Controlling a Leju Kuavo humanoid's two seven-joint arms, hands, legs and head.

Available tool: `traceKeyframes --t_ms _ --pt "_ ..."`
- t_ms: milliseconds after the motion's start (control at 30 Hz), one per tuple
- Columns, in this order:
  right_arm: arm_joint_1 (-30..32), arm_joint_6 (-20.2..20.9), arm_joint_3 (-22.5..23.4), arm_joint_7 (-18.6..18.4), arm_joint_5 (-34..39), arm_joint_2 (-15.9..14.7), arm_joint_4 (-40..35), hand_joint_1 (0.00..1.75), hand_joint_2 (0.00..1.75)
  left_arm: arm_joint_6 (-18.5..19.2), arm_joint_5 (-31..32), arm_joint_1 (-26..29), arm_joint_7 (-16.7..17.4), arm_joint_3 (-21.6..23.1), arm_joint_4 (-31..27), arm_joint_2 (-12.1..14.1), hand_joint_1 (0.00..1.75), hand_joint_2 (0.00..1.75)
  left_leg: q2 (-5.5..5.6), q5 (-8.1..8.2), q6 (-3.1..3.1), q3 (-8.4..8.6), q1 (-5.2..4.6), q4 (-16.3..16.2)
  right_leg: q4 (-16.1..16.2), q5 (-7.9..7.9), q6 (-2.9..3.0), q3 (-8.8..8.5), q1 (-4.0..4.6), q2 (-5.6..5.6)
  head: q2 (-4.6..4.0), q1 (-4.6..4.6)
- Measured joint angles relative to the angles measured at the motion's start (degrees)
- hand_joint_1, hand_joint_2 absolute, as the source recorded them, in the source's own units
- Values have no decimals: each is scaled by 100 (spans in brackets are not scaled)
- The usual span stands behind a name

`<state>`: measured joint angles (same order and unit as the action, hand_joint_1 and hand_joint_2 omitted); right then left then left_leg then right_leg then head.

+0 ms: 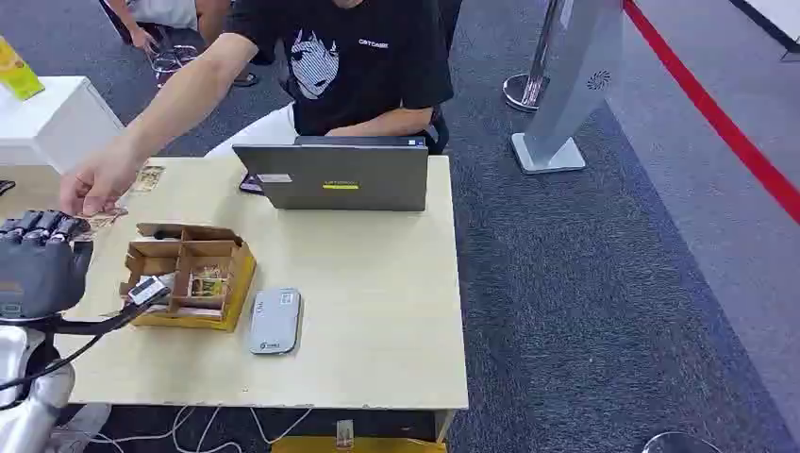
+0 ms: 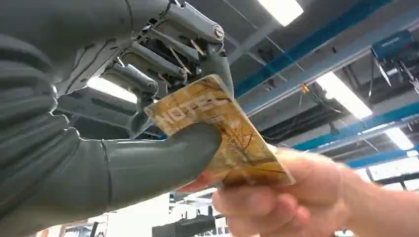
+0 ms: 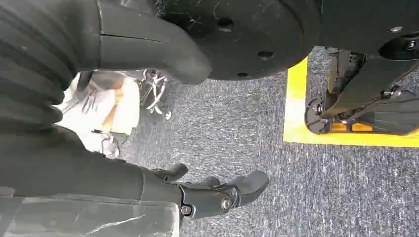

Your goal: Pass the card to the sensor for recognition and then transmit it.

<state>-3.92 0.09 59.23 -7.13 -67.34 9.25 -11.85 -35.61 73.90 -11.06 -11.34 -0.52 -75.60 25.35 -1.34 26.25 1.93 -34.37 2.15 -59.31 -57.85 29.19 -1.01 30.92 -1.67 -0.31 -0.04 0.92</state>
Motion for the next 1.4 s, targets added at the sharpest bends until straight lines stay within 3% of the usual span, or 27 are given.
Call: traceKeyframes --t_ms 133,200,233,333,467,667,1067,1300,1400 --pt "1 -9 -17 0 -9 0 0 0 175 -85 42 32 -39 0 -44 -125 175 175 0 0 0 0 0 0 0 0 0 1 0 0 0 0" --pt "-5 -11 -20 -9 -44 0 2 0 175 -105 370 165 -337 214 -138 -591 175 175 0 1 -1 0 -3 -1 1 0 0 2 -4 1 0 0" --pt "-4 -20 -17 -11 -57 0 2 0 175 -96 470 195 -293 341 -131 -737 175 175 0 2 -3 -1 -6 -2 3 0 -1 3 -5 0 0 2" --pt "-23 -101 -17 -63 -33 0 2 0 175 90 566 192 -205 805 -15 -957 175 175 3 2 -3 -2 -7 -4 3 -1 -3 0 -7 -5 0 2" --pt "-31 -122 -17 -96 -7 0 9 0 175 107 588 175 -140 1130 131 -1097 175 175 -2 2 -3 -1 -6 -4 3 -4 -7 5 -6 0 0 0" --pt "-38 -90 -17 -44 -55 0 11 0 175 1223 439 12 -46 1603 619 -1154 175 175 0 2 -4 -2 -5 -4 2 -4 -7 6 -6 0 0 2" --pt "-213 -334 50 -33 72 114 22 0 175 2311 323 -1124 35 2531 2462 -1650 175 175 1 -7 -17 -11 -6 -10 2 -14 -20 4 -6 -2 0 0" --pt "-370 -345 149 -81 182 146 44 0 175 2431 234 -1499 33 2809 3111 -1812 175 175 1 -9 -19 -13 -6 -11 1 -17 -20 8 -6 1 0 0" --pt "-484 -356 236 -172 269 184 59 0 175 2181 188 -1636 -7 2916 3303 -1906 175 175 0 -9 -19 -12 -7 -11 1 -17 -20 8 -6 2 0 2"
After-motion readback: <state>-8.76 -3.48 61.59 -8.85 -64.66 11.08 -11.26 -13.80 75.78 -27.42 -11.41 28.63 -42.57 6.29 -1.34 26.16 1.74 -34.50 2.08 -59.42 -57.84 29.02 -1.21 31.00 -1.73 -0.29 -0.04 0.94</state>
